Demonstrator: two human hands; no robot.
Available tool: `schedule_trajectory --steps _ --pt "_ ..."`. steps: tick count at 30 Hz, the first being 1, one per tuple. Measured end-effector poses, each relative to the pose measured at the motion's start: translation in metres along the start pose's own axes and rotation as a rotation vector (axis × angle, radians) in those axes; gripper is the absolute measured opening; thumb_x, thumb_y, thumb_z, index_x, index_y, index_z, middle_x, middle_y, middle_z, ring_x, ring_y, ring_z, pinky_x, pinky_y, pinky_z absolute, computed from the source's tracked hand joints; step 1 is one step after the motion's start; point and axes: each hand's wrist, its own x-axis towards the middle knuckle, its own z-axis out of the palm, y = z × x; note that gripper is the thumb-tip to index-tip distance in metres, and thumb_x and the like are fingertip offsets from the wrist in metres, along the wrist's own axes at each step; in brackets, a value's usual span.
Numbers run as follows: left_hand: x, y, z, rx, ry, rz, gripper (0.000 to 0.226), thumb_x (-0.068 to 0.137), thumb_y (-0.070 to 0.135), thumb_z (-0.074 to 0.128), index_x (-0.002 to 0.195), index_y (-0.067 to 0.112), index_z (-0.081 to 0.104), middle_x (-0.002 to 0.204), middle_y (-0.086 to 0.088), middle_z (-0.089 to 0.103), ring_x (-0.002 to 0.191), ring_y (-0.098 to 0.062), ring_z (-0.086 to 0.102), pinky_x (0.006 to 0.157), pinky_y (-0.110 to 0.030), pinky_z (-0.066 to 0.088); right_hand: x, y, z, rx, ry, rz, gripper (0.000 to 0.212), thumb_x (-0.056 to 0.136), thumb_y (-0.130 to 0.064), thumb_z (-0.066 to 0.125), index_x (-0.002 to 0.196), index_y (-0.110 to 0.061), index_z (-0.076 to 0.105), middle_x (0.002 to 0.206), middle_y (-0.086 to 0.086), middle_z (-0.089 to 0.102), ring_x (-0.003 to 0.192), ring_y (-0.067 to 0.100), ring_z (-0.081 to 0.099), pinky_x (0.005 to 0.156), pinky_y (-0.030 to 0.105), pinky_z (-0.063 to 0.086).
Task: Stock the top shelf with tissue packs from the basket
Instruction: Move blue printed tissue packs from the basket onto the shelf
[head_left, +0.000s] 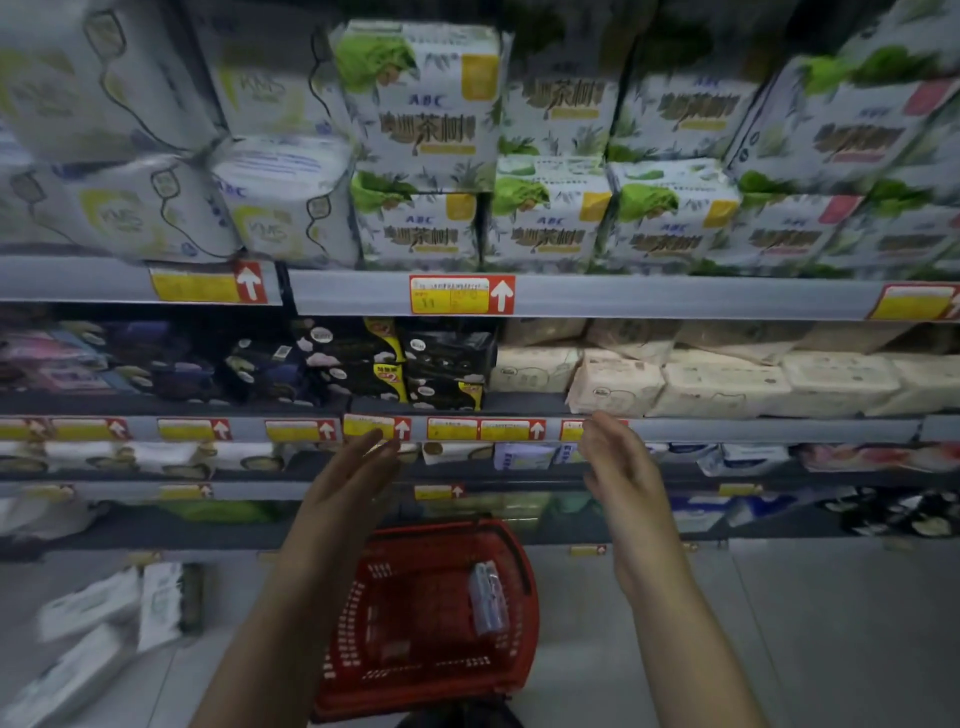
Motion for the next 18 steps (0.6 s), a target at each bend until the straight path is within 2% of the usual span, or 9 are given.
schedule_trajectory --steps 2,4,7,11,13,16,18 --pt "0.000 -0.011 -0.004 0.014 0.002 -0.015 0.085 0.041 0.071 0.079 0.117 0.038 0.061 0.127 0.007 0.063 0.117 -0.010 0.059 0.095 -0.035 0.043 0.000 0.014 0.000 -0.002 0.005 0.036 0.020 0.094 -0.027 0.056 0.112 -0.036 0.056 0.120 -0.017 0.056 0.114 -0.001 0.051 0.104 0.029 0.038" --pt "0.001 -0.022 -0.006 0.005 0.013 -0.044 0.091 0.041 0.072 0.078 0.123 0.035 0.059 0.129 0.005 0.062 0.120 -0.012 0.057 0.095 -0.033 0.043 0.001 0.026 0.001 -0.014 0.002 0.060 0.019 0.094 -0.026 0.055 0.109 -0.036 0.055 0.119 -0.017 0.056 0.110 -0.005 0.051 0.103 0.028 0.038" --pt "0.003 -0.038 -0.007 -0.002 0.022 -0.098 0.074 0.049 0.059 0.069 0.118 0.035 0.057 0.129 0.002 0.061 0.121 -0.014 0.055 0.095 -0.030 0.042 0.005 0.043 0.004 -0.024 -0.005 0.102 0.018 0.094 -0.022 0.055 0.107 -0.035 0.056 0.118 -0.016 0.057 0.111 -0.001 0.053 0.102 0.028 0.038" --pt "0.007 -0.053 -0.013 -0.028 0.025 -0.135 0.045 0.065 0.045 0.065 0.109 0.034 0.061 0.120 0.006 0.066 0.119 -0.014 0.056 0.097 -0.032 0.041 0.010 0.057 0.010 -0.072 -0.031 0.126 0.026 0.094 -0.026 0.055 0.119 -0.030 0.053 0.122 -0.011 0.056 0.116 0.006 0.052 0.102 0.028 0.038" --pt "0.013 -0.061 -0.018 -0.025 0.049 -0.149 0.048 0.063 0.045 0.068 0.109 0.033 0.062 0.117 0.006 0.067 0.119 -0.015 0.057 0.097 -0.032 0.042 0.014 0.066 0.012 -0.097 -0.032 0.131 0.031 0.093 -0.027 0.056 0.124 -0.028 0.052 0.125 -0.009 0.055 0.118 0.007 0.051 0.101 0.028 0.038" --pt "0.023 -0.077 -0.024 -0.031 0.087 -0.179 0.067 0.051 0.053 0.071 0.112 0.030 0.061 0.124 -0.001 0.064 0.121 -0.020 0.055 0.108 -0.041 0.038 0.020 0.084 0.013 -0.111 -0.023 0.159 0.034 0.094 -0.025 0.055 0.128 -0.025 0.051 0.130 -0.005 0.054 0.121 0.010 0.050 0.106 0.034 0.038" --pt "0.030 -0.092 -0.026 -0.014 0.101 -0.204 0.057 0.065 0.044 0.075 0.117 0.025 0.061 0.123 -0.002 0.062 0.122 -0.024 0.053 0.108 -0.042 0.037 0.022 0.099 0.012 -0.107 -0.020 0.189 0.032 0.094 -0.024 0.055 0.126 -0.026 0.051 0.130 -0.005 0.054 0.120 0.010 0.050 0.107 0.035 0.038"
